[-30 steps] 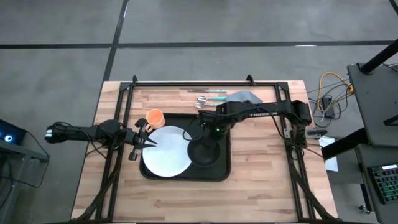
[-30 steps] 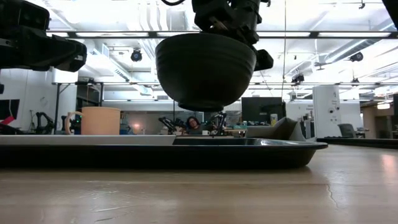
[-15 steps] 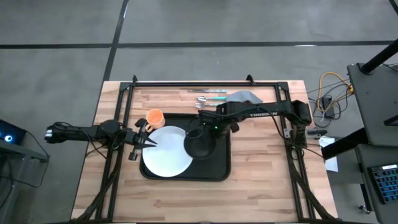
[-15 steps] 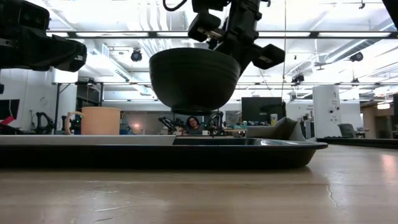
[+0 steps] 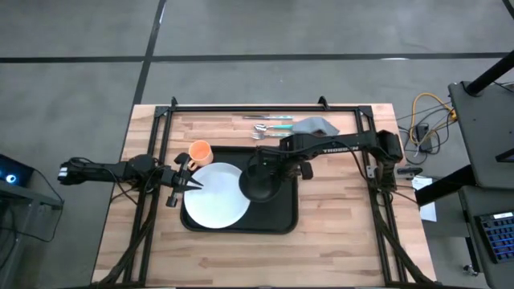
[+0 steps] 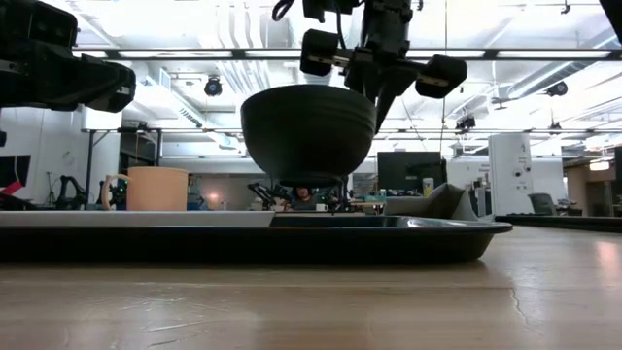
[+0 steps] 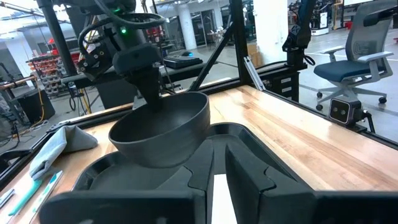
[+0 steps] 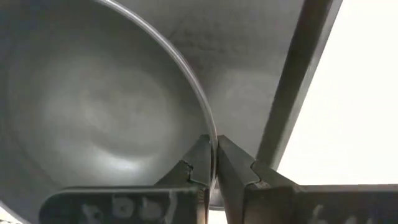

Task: Set up tray
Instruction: Put the black bowl on the white plate on the black tray

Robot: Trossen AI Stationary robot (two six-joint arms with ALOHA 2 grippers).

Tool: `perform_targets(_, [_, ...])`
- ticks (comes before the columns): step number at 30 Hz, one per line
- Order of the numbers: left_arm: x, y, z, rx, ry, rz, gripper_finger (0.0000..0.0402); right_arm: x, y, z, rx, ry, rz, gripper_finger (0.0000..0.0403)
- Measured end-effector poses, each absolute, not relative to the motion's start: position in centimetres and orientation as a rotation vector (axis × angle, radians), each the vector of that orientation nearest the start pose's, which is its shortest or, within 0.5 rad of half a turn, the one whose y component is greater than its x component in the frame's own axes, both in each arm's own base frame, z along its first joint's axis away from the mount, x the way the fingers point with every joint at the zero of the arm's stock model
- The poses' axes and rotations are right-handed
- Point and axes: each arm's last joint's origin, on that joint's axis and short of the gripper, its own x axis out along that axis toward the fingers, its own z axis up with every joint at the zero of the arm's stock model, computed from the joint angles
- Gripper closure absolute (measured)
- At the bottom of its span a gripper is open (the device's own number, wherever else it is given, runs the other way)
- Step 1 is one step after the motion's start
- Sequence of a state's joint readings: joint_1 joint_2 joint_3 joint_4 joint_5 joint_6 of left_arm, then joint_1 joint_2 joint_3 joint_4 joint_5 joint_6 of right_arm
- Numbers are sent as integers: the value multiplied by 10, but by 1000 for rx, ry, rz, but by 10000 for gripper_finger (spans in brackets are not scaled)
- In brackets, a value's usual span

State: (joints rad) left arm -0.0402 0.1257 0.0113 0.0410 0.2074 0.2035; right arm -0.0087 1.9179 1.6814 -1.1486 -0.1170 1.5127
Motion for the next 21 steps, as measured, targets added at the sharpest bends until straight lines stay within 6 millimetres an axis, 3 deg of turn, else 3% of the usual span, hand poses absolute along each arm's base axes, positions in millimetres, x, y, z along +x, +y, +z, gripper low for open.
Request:
perform_targets(8, [104,-10,161,196,48,-254,379,389,12,253,1347,1128,-988,395])
perform_targets(21, [104,-10,161,196,52,-255,379,458,14,243,1212,1185,-917,395])
